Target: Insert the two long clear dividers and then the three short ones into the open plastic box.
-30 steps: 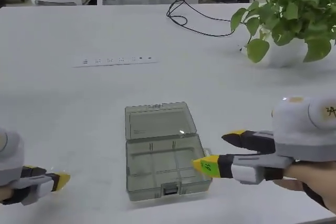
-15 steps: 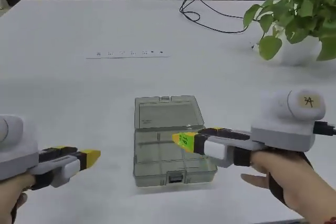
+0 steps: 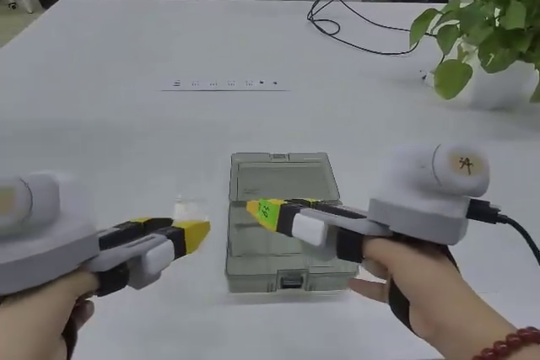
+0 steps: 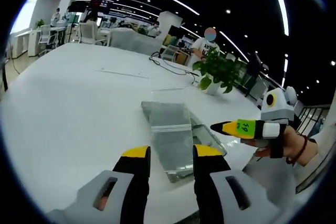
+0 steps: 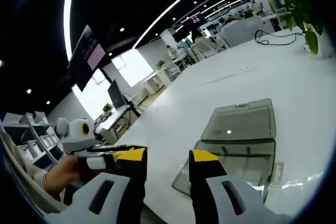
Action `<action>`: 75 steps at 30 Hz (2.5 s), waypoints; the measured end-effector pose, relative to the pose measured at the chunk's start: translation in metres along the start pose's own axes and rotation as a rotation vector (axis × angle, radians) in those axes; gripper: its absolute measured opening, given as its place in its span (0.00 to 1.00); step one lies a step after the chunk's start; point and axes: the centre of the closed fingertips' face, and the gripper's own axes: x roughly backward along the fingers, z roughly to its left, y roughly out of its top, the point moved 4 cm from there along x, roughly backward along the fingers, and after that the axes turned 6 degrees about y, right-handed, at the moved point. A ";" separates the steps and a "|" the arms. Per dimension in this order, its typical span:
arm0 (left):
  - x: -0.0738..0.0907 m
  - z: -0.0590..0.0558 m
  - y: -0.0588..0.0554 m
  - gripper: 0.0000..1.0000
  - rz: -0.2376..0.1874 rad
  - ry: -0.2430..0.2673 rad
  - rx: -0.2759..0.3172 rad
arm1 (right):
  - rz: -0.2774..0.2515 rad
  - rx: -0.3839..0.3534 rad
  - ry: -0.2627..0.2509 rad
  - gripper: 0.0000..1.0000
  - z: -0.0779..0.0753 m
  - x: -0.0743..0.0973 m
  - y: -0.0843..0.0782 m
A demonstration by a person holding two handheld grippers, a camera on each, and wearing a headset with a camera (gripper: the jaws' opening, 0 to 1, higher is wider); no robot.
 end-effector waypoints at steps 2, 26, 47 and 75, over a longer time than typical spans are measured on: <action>0.000 -0.006 0.000 0.30 -0.008 -0.014 0.005 | -0.018 -0.001 0.019 0.31 0.006 -0.005 0.001; -0.005 -0.032 -0.009 0.30 -0.039 -0.090 0.000 | -0.043 -0.104 -0.002 0.08 0.013 -0.024 -0.004; -0.009 -0.039 -0.019 0.43 0.008 -0.077 -0.219 | -0.003 -0.206 -0.099 0.06 -0.007 -0.013 -0.002; -0.006 -0.040 -0.028 0.91 0.017 -0.098 -0.470 | 0.341 -0.326 -0.426 0.06 -0.052 0.033 -0.002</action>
